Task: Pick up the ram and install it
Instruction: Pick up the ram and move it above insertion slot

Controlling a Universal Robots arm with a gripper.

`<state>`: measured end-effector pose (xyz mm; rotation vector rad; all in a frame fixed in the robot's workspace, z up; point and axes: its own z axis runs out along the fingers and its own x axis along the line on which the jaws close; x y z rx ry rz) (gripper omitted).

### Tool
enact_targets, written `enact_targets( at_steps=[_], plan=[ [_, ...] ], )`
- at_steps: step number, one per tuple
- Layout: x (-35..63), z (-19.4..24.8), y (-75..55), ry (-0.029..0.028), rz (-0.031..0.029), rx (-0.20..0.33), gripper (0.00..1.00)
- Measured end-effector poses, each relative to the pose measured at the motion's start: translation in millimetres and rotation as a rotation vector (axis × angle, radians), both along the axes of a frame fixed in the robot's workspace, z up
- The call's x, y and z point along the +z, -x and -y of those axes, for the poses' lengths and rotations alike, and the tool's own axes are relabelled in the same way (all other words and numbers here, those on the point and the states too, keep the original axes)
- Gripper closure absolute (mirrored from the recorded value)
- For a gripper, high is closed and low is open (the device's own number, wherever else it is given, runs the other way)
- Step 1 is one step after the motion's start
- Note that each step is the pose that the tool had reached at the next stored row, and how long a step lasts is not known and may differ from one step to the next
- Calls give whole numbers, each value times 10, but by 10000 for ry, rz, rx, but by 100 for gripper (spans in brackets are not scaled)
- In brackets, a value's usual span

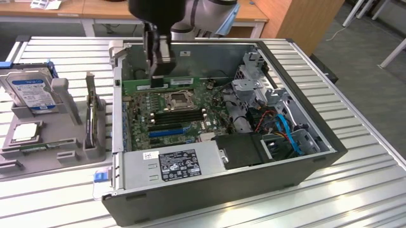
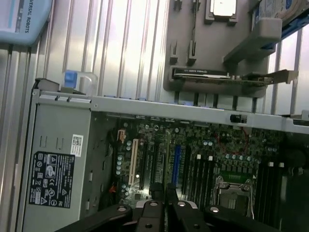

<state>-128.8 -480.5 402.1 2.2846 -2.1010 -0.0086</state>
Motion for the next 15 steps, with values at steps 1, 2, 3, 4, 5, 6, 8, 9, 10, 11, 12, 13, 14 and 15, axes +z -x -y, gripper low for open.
enact_targets(
  at_steps=[1, 2, 3, 4, 5, 6, 8, 9, 10, 11, 12, 13, 14, 15],
  plan=[
    [0, 0, -34, 0, 0, 4, 87],
    [0, 0, -69, 0, 0, 9, 87],
    [0, 0, -108, 1, 0, 13, 87],
    [0, 0, -144, 1, 0, 15, 87],
    [0, 0, -180, 0, 0, 19, 87],
    [0, 0, -217, 0, 0, 23, 87],
    [0, 0, -288, 0, 0, 30, 87],
    [0, 0, -322, 0, 0, 34, 87],
    [1, 0, -360, 0, 0, 38, 87],
    [0, 0, -396, 0, 0, 44, 87],
    [0, 0, -428, -1, 0, 48, 87],
    [0, 0, -441, 0, -1, 49, 87],
    [0, 1, -441, -1, -2, 48, 87],
    [0, 1, -441, -1, -2, 48, 87]
  ],
)
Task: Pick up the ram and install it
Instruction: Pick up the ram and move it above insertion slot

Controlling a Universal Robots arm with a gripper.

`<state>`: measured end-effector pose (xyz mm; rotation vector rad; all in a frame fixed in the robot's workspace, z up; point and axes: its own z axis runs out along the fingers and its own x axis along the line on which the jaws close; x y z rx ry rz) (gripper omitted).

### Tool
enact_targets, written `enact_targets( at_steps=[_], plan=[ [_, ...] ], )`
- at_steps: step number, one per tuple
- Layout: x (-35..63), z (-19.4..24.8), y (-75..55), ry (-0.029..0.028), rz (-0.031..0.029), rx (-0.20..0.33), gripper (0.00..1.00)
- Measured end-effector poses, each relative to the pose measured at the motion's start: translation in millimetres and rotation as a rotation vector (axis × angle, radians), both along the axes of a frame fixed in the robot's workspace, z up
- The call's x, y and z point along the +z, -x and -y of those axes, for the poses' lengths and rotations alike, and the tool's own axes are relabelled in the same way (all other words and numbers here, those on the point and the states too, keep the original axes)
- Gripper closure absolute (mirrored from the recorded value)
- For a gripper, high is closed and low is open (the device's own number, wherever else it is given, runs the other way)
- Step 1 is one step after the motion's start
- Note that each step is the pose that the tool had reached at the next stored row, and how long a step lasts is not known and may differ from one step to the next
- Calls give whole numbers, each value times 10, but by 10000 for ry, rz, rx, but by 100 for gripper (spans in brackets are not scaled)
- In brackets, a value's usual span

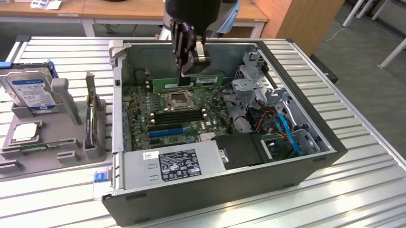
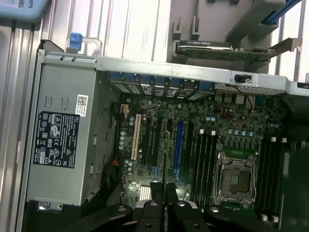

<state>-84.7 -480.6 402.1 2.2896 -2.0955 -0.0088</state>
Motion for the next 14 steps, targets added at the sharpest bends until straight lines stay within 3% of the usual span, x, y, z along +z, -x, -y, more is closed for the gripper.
enact_targets(
  at_steps=[2, 5, 14],
  plan=[
    [0, 0, 0, 0, 0, -1, 87],
    [0, -56, 0, 1, -1, -1, 87],
    [-3, -358, -2, -1, 2, -1, 87]
  ],
)
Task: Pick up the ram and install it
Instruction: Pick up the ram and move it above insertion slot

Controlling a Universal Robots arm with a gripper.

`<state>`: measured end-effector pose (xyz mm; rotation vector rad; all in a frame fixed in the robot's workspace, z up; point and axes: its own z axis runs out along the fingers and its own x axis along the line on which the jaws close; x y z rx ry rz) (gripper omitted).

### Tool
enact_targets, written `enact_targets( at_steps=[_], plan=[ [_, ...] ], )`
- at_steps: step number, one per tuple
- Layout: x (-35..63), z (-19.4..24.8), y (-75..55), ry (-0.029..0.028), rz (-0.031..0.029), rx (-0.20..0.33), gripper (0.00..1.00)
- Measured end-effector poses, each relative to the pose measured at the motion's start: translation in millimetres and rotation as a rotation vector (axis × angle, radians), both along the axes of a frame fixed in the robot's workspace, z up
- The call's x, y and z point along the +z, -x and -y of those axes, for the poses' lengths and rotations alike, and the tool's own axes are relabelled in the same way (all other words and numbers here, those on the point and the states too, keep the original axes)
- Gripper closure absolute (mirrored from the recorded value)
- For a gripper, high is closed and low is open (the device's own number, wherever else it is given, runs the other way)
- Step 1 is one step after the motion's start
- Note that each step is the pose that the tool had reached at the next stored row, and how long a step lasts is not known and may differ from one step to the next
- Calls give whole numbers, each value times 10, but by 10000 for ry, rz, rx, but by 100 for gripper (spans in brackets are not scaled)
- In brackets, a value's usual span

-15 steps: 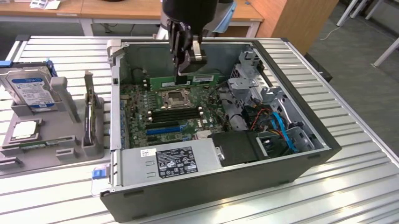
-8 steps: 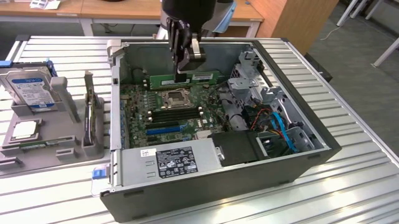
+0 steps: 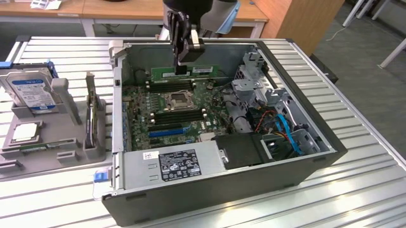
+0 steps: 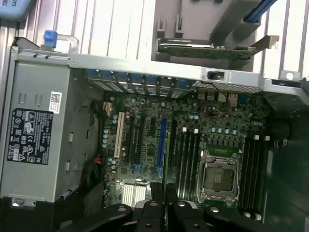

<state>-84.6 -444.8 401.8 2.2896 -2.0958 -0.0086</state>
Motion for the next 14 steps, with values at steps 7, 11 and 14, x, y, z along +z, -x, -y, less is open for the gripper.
enact_targets(
  at_steps=[7, 11, 14],
  plan=[
    [-1, -240, -6, 1, 1, 1, 87],
    [-2, -364, -10, 1, 1, 1, 87],
    [-3, -430, -13, 2, 1, 1, 87]
  ],
)
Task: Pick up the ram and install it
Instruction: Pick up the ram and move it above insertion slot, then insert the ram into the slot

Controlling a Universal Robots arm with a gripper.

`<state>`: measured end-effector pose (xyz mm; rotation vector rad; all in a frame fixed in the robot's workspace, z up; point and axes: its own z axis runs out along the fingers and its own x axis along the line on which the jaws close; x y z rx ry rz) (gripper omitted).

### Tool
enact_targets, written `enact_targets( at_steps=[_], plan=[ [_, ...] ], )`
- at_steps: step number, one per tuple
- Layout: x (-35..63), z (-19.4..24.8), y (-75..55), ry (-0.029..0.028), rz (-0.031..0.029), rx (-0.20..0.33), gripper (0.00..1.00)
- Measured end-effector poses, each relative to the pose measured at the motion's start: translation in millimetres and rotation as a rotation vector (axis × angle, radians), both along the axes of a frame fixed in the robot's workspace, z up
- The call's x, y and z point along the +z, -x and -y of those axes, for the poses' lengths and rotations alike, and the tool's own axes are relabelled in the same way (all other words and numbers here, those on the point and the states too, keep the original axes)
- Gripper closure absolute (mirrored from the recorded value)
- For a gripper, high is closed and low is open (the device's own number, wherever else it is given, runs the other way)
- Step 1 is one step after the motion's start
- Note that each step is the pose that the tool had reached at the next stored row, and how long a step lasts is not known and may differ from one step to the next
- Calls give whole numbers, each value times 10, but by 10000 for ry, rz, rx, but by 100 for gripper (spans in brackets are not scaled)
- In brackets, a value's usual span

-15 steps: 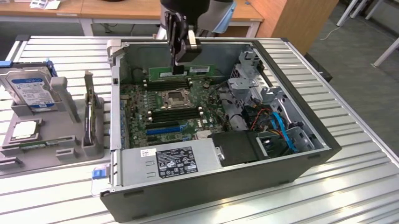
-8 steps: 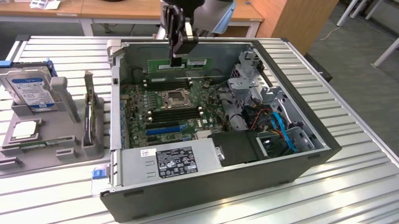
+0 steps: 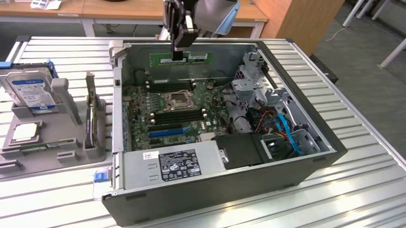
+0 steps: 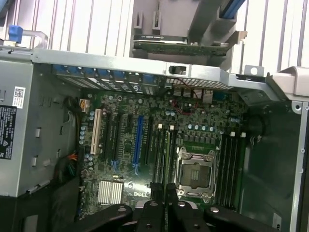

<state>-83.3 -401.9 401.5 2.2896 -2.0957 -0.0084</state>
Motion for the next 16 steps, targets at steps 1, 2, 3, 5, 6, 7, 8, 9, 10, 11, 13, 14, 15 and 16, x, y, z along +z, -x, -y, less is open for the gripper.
enact_targets(
  at_steps=[1, 2, 3, 5, 6, 7, 8, 9, 10, 11, 13, 14, 15, 16],
  plan=[
    [0, -2, 0, 1, 0, 0, 87],
    [0, -2, 0, 0, 0, 0, 87],
    [0, -2, 0, 0, 0, 0, 87],
    [0, -2, 0, 0, 0, 1, 87],
    [0, -2, 0, 0, 0, 0, 87],
    [0, -2, 0, 0, 1, 0, 87],
    [0, -2, 0, 0, 0, 0, 87],
    [0, -2, 0, 0, 0, 1, 87],
    [0, -2, 0, 0, 0, 0, 87],
    [0, -2, 0, 0, 0, 1, 87],
    [0, -2, 0, 0, 0, 0, 87],
    [0, -2, 0, 0, 0, 1, 87],
    [0, -2, 0, 0, 0, 0, 87],
    [0, -2, 0, 0, 0, 1, 87]
  ],
)
